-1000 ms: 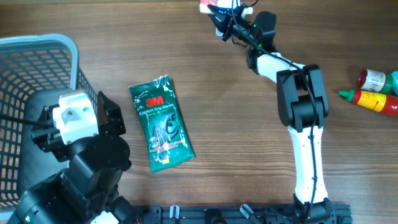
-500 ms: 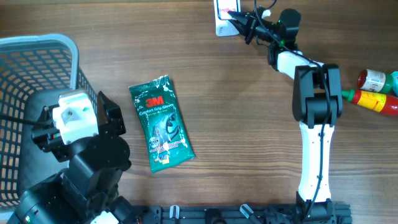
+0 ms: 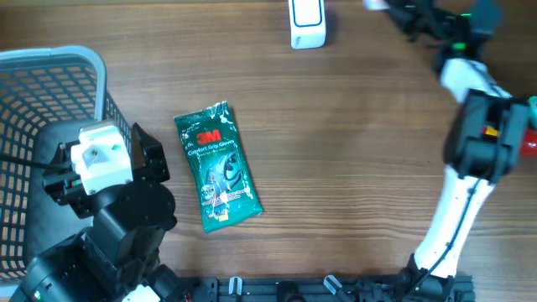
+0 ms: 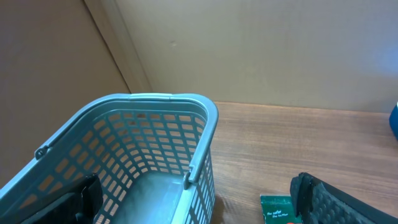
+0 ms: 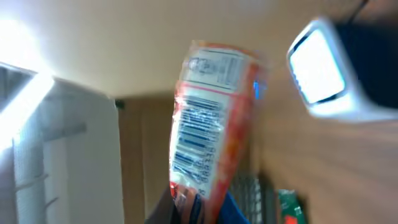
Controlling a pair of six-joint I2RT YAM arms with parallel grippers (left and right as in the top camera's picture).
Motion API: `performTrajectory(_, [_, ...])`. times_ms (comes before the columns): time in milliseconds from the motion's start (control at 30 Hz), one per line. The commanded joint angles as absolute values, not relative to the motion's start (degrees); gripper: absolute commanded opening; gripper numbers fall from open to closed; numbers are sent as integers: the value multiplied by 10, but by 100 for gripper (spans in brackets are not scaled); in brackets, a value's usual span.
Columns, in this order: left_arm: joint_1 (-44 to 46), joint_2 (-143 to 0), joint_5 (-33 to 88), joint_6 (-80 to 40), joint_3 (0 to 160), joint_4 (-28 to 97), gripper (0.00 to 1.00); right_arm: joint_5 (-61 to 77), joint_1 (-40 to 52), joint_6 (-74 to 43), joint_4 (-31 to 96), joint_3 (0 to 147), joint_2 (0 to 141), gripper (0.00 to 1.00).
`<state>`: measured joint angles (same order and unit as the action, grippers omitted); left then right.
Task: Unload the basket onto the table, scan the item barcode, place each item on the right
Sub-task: 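Carry the tissue pack with the right gripper to the far right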
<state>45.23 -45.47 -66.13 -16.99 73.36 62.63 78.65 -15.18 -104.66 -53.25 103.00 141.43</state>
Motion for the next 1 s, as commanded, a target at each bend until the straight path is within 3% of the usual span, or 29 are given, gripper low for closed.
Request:
performTrajectory(0, [452, -453, -660, -167, 734, 624, 100, 793, -257, -855, -412, 1037, 1404, 5])
performTrajectory(233, [452, -453, -660, -167, 734, 624, 100, 740, -458, -737, -298, 1037, 1404, 7])
performTrajectory(300, [452, -453, -660, -167, 734, 624, 100, 731, -480, -668, -209, 1036, 1404, 28])
performTrajectory(367, [452, -453, -660, -167, 734, 625, 100, 726, -490, -613, -146, 1036, 1404, 42])
performTrajectory(433, [452, -453, -660, -167, 734, 625, 100, 726, -491, -609, -137, 1036, 1401, 78])
performTrajectory(500, [452, -453, -660, -167, 734, 624, 100, 734, -491, -609, -137, 1036, 1392, 96])
performTrajectory(700, [452, -453, -660, -167, 734, 624, 100, 783, -404, -600, -143, 1036, 1252, 100])
performTrajectory(900, [452, -453, -660, -167, 734, 624, 100, 759, -203, -543, -109, 1036, 1115, 100])
performTrajectory(967, [452, -453, -660, -167, 734, 624, 100, 715, -119, -470, -7, 1036, 1085, 99])
